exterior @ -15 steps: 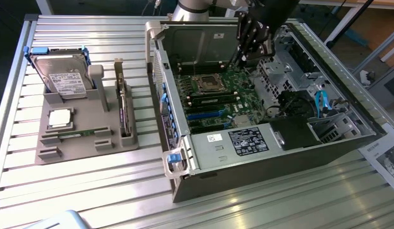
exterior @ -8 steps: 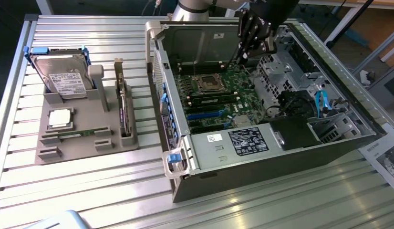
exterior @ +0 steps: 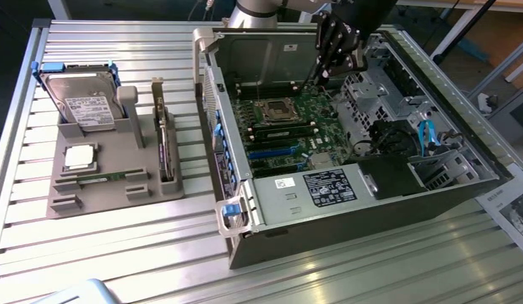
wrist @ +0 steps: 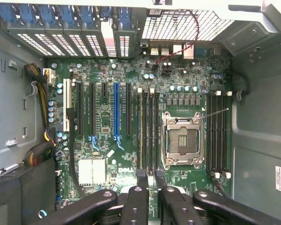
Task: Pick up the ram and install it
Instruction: 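Press down the ram until it locks into place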
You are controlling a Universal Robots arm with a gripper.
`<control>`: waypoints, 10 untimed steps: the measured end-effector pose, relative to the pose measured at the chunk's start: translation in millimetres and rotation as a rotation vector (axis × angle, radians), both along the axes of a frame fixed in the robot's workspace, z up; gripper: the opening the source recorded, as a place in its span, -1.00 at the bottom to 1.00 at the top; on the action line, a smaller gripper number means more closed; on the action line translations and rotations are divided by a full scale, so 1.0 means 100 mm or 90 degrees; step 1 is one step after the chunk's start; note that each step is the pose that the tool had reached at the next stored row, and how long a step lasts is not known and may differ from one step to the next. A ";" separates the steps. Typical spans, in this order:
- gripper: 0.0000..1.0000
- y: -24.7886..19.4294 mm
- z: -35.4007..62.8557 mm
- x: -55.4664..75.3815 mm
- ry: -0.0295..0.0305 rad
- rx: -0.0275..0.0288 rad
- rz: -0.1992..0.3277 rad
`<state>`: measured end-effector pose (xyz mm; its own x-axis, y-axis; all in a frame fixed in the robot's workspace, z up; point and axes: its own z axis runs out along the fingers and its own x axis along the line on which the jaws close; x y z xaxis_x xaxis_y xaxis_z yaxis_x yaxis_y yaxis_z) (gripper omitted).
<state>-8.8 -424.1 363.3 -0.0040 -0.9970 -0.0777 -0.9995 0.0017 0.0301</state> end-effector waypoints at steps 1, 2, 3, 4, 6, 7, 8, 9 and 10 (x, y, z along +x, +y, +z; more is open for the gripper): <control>-0.62 0.000 0.000 0.00 0.0000 0.0000 0.000; -0.62 0.000 0.000 0.00 0.0000 0.0000 0.000; -0.65 0.000 0.000 0.00 0.0000 0.0000 0.000; -0.78 0.000 0.000 0.00 0.0000 0.0000 0.000; -0.80 0.000 0.000 0.00 0.0000 0.0000 0.000; -0.80 0.000 0.000 0.00 0.0000 0.0000 0.000; -0.80 0.000 0.000 0.00 0.0000 0.0000 0.000; -0.80 0.000 0.000 0.00 0.0000 0.0000 0.000; -0.80 0.000 0.000 0.00 0.0000 0.0000 0.000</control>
<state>-8.8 -424.1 363.3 -0.0040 -0.9970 -0.0777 -0.9995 0.0016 0.0300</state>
